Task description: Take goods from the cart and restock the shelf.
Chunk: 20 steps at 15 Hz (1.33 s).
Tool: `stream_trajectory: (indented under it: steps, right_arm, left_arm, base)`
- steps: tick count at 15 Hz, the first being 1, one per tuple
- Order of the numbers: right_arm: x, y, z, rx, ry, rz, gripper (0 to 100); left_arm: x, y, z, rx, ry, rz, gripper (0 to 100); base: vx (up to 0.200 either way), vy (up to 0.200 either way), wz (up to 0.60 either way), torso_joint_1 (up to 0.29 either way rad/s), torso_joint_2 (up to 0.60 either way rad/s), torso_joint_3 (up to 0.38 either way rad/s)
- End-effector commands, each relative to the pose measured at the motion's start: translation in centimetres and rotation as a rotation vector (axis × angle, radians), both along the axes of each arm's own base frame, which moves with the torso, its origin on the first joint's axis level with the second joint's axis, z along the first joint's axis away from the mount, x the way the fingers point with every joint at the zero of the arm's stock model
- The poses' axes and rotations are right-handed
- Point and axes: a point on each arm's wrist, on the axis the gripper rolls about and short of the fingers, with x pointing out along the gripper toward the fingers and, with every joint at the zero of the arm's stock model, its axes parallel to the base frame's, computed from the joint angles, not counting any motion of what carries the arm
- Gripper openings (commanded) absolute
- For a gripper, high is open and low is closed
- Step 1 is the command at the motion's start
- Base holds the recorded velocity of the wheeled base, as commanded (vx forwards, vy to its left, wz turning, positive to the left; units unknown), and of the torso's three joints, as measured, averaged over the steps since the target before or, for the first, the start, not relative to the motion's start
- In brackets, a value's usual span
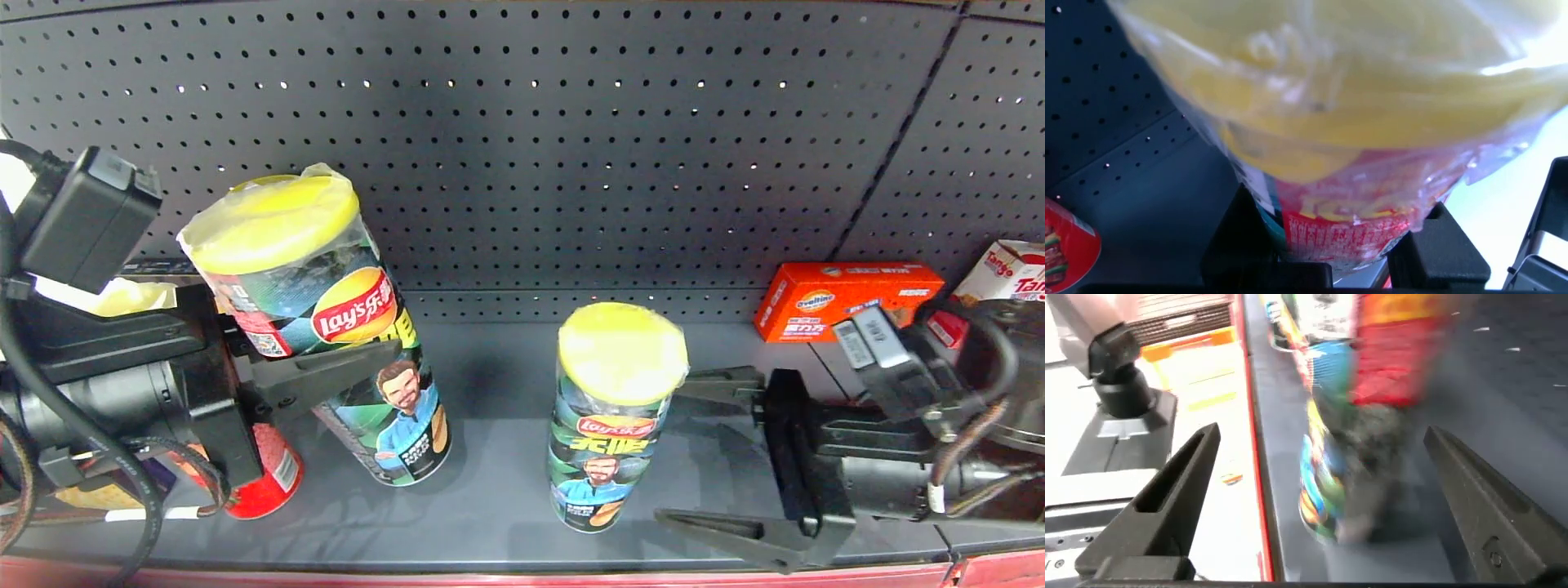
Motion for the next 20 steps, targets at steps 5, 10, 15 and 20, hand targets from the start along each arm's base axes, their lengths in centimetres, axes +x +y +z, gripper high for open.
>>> stream_trajectory:
  steps: [5,10,15,20]
  right_arm:
    - [-5.5,-7.6,2.8,0.066,-0.136,-0.358,100]
    - [-11.5,-10.8,-0.3,0.101,-0.082,-0.624,100]
    - [-17.5,-12.7,-3.6,0.104,-0.039,-0.852,100]
    - [-21.1,-13.8,-7.5,0.137,0.002,-1.008,100]
  left_arm:
    - [-0.1,0.0,0.2,-0.004,-0.008,-0.002,0]
    - [-0.3,0.1,0.2,-0.004,-0.012,-0.005,0]
    - [-0.8,0.1,0.0,-0.003,-0.014,-0.011,0]
    - [-1.1,-0.2,0.1,-0.002,-0.02,-0.033,0]
  base:
    - [0.0,0.0,0.0,0.0,0.0,0.0]
    - [0.0,0.0,0.0,0.0,0.0,0.0]
    - [0.0,0.0,0.0,0.0,0.0,0.0]
    - [0.0,0.0,0.0,0.0,0.0,0.0]
